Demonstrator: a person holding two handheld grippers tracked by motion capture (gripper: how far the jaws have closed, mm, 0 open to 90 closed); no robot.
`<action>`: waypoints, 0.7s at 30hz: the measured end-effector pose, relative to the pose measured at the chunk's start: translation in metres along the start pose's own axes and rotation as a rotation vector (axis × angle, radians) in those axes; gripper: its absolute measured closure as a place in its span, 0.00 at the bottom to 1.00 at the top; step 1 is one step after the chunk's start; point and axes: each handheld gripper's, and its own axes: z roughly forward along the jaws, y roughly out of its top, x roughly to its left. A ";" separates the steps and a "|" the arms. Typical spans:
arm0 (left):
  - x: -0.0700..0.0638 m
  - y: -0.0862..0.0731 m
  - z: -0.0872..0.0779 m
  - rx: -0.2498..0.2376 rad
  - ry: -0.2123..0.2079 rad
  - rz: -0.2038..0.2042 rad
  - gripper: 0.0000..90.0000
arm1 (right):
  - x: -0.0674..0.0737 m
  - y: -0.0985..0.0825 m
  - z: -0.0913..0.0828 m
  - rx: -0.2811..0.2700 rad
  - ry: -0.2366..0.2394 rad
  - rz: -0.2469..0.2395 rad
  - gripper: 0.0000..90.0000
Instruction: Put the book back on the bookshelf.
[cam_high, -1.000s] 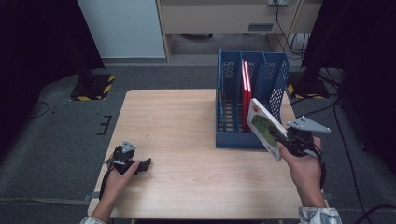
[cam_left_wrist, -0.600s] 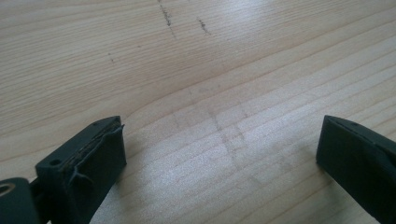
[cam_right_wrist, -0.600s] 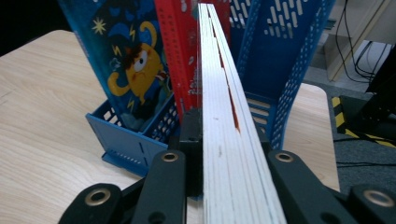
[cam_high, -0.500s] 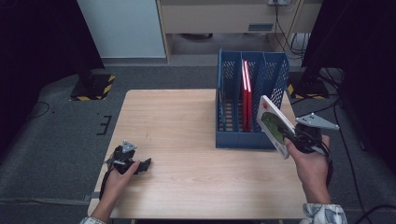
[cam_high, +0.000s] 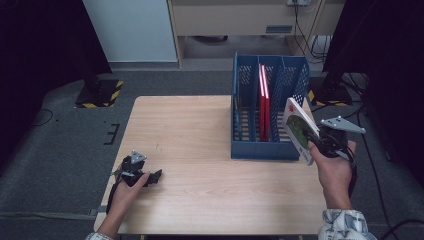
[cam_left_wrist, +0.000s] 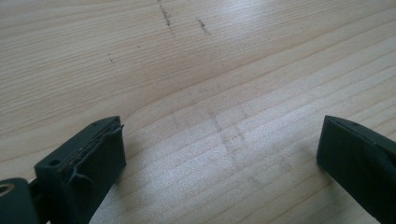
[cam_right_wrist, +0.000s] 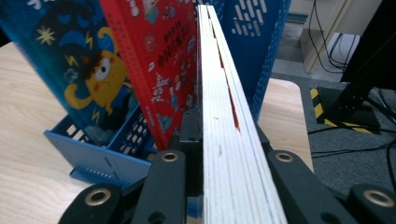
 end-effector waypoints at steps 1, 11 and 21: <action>0.000 0.000 0.000 0.000 0.000 0.000 0.00 | -0.001 0.001 0.001 0.001 -0.003 0.003 0.84; 0.000 0.000 0.000 0.000 0.000 0.000 0.00 | -0.006 0.009 0.014 0.001 -0.033 0.013 0.84; 0.000 0.000 0.000 0.001 0.000 0.000 0.00 | -0.004 0.022 0.029 0.010 -0.056 0.003 0.84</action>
